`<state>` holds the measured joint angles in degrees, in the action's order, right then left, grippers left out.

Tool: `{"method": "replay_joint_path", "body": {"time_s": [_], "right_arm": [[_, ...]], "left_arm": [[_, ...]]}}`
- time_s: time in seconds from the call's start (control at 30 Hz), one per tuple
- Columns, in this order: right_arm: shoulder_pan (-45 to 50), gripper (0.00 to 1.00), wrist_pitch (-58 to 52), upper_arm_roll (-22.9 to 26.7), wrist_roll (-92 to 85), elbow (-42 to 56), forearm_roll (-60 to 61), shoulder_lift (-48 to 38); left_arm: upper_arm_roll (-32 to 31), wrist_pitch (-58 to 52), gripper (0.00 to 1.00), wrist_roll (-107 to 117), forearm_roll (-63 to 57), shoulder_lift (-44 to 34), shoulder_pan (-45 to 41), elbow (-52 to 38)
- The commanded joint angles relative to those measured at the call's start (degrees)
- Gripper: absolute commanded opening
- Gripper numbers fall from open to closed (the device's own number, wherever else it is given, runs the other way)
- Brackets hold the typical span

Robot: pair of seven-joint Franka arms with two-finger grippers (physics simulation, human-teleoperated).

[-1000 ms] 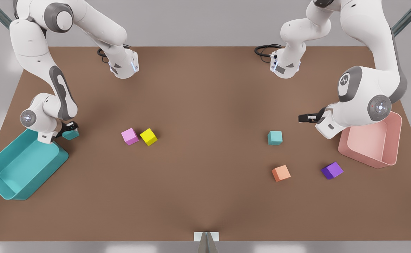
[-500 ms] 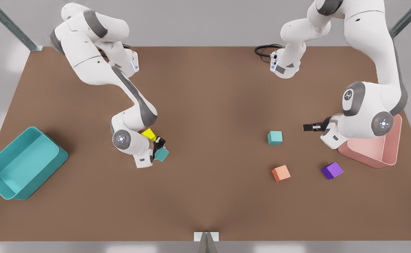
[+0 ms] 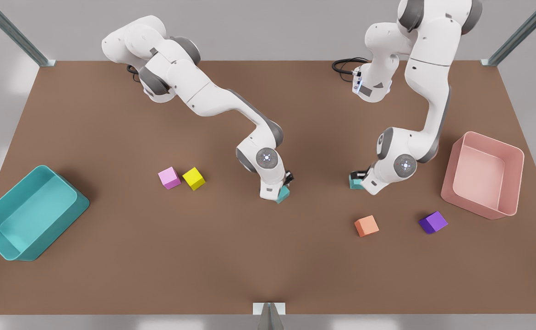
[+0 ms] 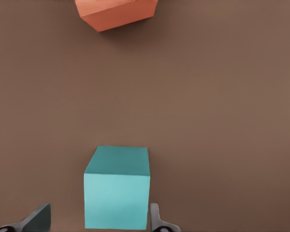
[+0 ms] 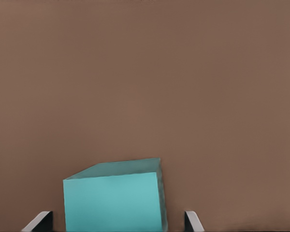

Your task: Stack the two blue cubes on top of each other

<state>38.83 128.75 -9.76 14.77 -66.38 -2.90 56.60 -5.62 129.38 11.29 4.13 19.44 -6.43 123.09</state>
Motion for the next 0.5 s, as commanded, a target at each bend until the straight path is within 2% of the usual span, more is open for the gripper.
{"method": "replay_joint_path", "body": {"time_s": [0.0,0.13,0.23,0.37,0.47], "right_arm": [[-0.2,1.00,1.2,0.0,34.6,0.5,-0.1,-0.1],[-2.1,1.00,-1.6,-0.4,34.7,0.8,3.2,-5.7],[-9.6,1.00,-14.5,-1.4,28.7,0.7,9.8,-12.3],[-25.8,1.00,-37.3,-0.9,2.1,-0.4,9.8,-15.9],[-44.1,1.00,-42.8,-0.9,-25.7,-5.7,-3.9,-18.5]], "left_arm": [[0.0,7.6,1.00,2.9,0.4,0.2,-0.1,0.6],[0.0,7.6,1.00,2.9,0.4,1.2,-0.7,1.5],[0.0,7.6,1.00,2.9,0.4,1.7,-0.7,2.7],[0.0,7.6,1.00,2.9,0.3,3.1,-1.0,2.7],[0.0,9.5,1.00,2.9,0.3,5.0,-1.2,2.7]]}}
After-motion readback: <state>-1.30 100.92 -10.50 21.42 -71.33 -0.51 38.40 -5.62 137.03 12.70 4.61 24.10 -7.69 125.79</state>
